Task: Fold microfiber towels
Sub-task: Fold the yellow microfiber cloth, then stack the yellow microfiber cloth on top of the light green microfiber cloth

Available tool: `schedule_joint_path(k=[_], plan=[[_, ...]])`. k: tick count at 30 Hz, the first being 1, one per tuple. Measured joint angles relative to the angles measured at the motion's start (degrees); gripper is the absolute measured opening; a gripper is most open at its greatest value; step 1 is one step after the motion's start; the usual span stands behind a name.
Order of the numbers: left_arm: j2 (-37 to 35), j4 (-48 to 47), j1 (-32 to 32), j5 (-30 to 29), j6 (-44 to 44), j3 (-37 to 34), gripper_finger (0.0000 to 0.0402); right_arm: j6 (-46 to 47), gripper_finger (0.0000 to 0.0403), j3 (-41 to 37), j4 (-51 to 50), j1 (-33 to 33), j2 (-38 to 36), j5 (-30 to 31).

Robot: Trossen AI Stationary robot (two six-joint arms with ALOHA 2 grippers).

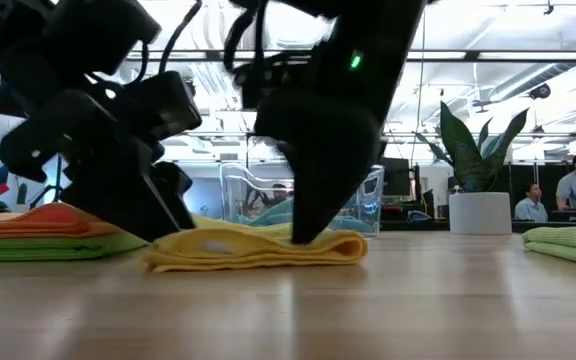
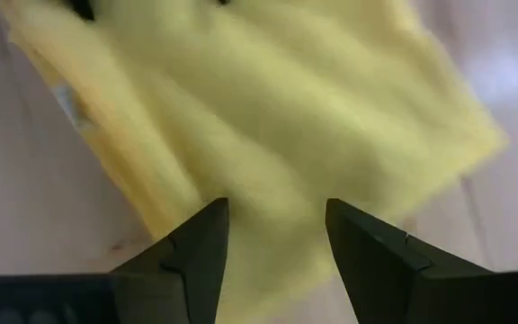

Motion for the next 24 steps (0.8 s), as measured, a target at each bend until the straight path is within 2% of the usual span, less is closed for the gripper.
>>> schedule_joint_path(k=[3,8,11,16,19,24], plan=[[-1.8,-0.6,0.0,0.6,-0.1,0.1,0.0219,6.6,0.0185,-1.4,-2.2,0.0,-4.0,0.1],[-3.9,-0.2,0.0,-1.5,-0.1,-0.3,0.0219,27.6,0.0191,-5.4,-2.1,-0.8,-9.0,-1.1],[-4.1,-0.1,0.0,-2.5,-0.1,-0.3,0.0219,36.6,0.0210,-6.9,-2.1,-1.5,-9.7,-1.2],[-4.0,-0.2,-0.2,-2.4,0.9,-0.6,0.0219,42.1,0.0260,-8.4,-0.8,-4.0,-8.2,-4.1],[-4.0,-0.2,-0.2,-2.4,0.9,-1.0,0.0219,42.8,0.0285,-10.0,4.2,-5.1,-7.5,-5.9],[-3.7,-0.2,-0.2,-2.4,0.9,-1.4,0.0219,43.2,0.0295,-11.6,12.6,-5.7,-6.0,-9.8]])
